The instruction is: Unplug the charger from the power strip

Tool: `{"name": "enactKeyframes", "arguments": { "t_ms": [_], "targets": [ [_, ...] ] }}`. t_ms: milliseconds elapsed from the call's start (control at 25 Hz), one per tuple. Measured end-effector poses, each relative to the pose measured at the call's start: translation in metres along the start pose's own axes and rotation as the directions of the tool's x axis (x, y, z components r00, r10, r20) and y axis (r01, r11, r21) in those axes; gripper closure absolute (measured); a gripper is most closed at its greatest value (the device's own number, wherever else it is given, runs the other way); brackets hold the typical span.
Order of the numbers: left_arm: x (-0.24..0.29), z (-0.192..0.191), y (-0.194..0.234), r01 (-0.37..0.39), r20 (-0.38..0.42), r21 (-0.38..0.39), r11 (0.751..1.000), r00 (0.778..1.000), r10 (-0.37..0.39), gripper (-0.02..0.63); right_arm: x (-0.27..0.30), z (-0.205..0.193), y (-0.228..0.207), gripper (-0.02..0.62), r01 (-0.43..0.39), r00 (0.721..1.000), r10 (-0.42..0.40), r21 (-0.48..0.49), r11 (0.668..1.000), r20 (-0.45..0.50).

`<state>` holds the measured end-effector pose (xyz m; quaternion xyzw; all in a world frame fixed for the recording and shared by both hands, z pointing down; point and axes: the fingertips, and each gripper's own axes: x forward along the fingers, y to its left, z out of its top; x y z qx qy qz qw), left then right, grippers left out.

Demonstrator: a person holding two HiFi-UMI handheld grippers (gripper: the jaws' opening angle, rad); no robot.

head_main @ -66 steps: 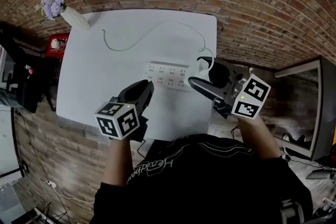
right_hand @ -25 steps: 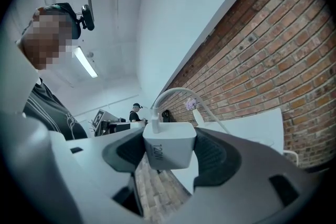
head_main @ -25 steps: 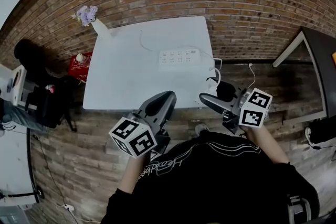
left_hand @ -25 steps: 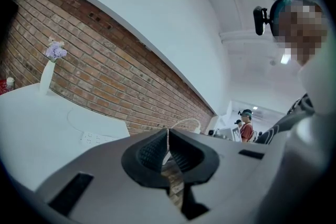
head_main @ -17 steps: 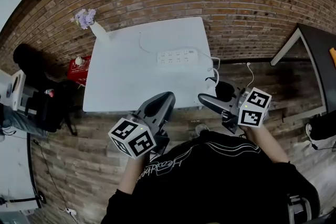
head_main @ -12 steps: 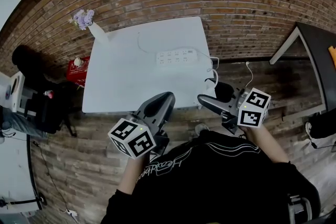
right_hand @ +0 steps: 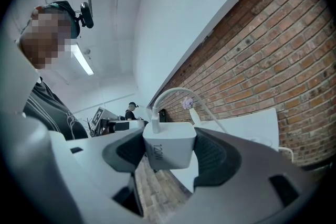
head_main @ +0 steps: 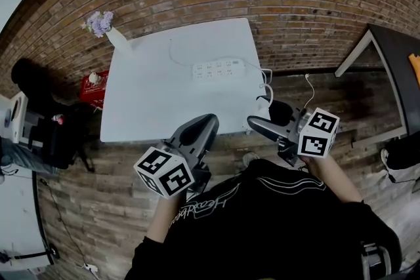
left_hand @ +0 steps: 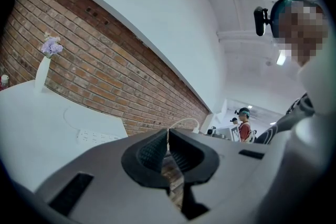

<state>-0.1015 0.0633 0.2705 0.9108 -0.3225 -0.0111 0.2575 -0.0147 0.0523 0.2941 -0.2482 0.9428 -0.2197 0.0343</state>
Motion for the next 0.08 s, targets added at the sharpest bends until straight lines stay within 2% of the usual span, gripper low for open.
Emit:
{"name": "enactKeyframes", "arguments": {
  "t_ms": [80],
  "targets": [
    [0.0010, -0.0007, 0.0004, 0.002, -0.004, -0.001, 1.000, 1.000, -0.002, 0.594, -0.0005, -0.0009, -0.0003, 0.351, 0.001, 1.000, -0.001, 0.005, 1.000, 0.000]
  ]
}}
